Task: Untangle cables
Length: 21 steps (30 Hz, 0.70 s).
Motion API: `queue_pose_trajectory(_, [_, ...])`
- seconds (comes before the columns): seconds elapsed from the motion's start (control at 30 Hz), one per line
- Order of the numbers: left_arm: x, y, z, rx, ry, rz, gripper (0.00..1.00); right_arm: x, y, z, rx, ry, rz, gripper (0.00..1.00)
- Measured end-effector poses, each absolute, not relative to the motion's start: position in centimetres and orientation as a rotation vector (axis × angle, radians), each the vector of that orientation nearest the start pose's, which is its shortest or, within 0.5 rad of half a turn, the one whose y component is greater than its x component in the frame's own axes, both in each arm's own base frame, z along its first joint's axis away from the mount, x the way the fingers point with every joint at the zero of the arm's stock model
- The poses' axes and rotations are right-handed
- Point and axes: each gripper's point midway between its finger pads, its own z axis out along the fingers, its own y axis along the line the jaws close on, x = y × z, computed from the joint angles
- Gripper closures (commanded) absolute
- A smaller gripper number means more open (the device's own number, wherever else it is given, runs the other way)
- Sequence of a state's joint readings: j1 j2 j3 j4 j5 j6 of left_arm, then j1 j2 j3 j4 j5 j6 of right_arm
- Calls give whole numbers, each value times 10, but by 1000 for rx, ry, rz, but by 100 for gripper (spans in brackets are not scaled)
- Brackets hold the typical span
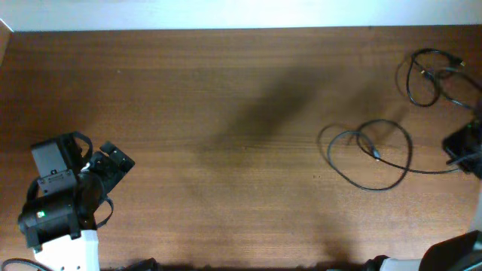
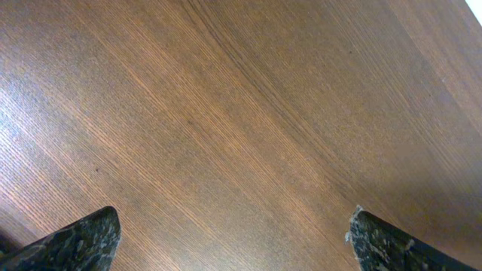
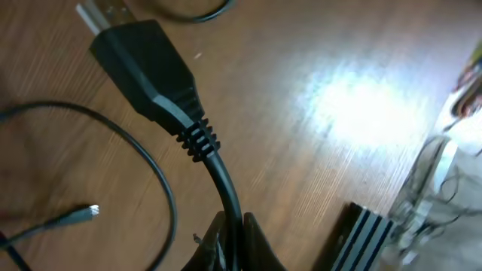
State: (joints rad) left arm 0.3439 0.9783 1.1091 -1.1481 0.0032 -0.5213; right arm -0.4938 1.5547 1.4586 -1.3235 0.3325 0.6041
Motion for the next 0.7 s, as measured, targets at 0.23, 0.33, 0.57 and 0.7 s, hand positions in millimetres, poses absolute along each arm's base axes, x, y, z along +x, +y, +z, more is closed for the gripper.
queue_pose_trajectory(0.23, [223, 79, 215, -1085, 2352, -69, 1, 244, -199, 176, 1667, 2402, -368, 18])
queue_pose_trajectory(0.33, [223, 79, 215, -1085, 2352, -69, 1, 255, -188, 169, 1622, 2454, -324, 8])
queue_pose_trajectory(0.57, [223, 79, 215, -1085, 2352, -69, 1, 282, -130, 152, 1349, 2667, -192, 2])
queue_pose_trajectory(0.7, [223, 79, 215, -1085, 2352, -69, 1, 243, -108, 95, 1675, 2673, -233, 1])
